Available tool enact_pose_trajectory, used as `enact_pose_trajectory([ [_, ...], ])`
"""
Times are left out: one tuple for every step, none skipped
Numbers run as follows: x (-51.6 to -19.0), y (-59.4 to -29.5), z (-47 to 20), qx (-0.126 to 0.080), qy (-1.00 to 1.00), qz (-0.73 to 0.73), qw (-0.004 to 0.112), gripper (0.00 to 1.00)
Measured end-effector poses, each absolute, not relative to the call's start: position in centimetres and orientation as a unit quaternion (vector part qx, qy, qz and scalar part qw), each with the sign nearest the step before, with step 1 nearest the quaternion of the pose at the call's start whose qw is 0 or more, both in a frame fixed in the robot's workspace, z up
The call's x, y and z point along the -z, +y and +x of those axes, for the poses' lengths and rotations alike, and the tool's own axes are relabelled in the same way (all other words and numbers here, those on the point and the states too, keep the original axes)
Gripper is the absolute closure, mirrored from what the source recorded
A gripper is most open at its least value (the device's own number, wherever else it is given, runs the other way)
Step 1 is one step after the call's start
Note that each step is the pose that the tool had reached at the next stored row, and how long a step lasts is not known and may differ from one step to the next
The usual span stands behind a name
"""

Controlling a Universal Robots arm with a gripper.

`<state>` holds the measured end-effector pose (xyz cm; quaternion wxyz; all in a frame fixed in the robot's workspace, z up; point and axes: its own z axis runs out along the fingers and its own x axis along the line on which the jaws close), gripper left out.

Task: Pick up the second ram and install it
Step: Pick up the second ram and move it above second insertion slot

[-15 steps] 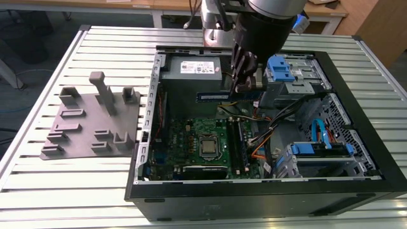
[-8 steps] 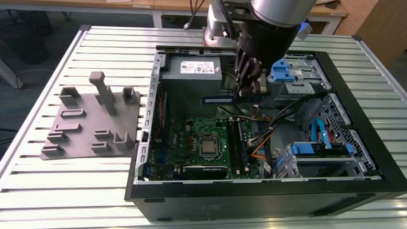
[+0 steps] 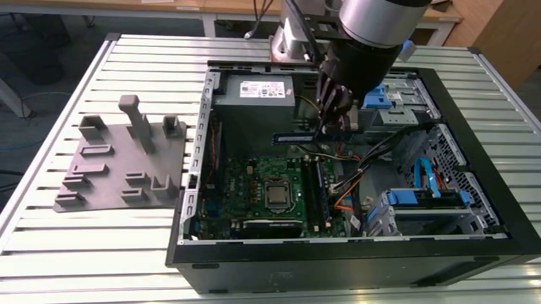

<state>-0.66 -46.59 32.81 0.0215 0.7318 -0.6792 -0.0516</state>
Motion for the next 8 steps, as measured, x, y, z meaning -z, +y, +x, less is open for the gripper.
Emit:
enact_pose_trajectory([
  [-32.6,-46.6,-0.6,0.052,-0.679,0.732,0.022,0.89],
  [-32.5,-46.6,-0.5,0.052,-0.679,0.732,0.022,0.89],
  [-32.3,-46.6,-0.4,0.052,-0.679,0.732,0.022,0.89],
  [-32.2,-46.6,-0.3,0.052,-0.679,0.732,0.022,0.89],
  [-32.0,-46.6,-0.2,0.052,-0.679,0.732,0.022,0.89],
  [-31.8,-46.6,-0.2,0.052,-0.679,0.732,0.022,0.89],
  [-31.7,-46.6,-0.1,0.052,-0.679,0.732,0.022,0.89],
  [-31.5,-46.6,-0.1,0.052,-0.679,0.732,0.022,0.89],
])
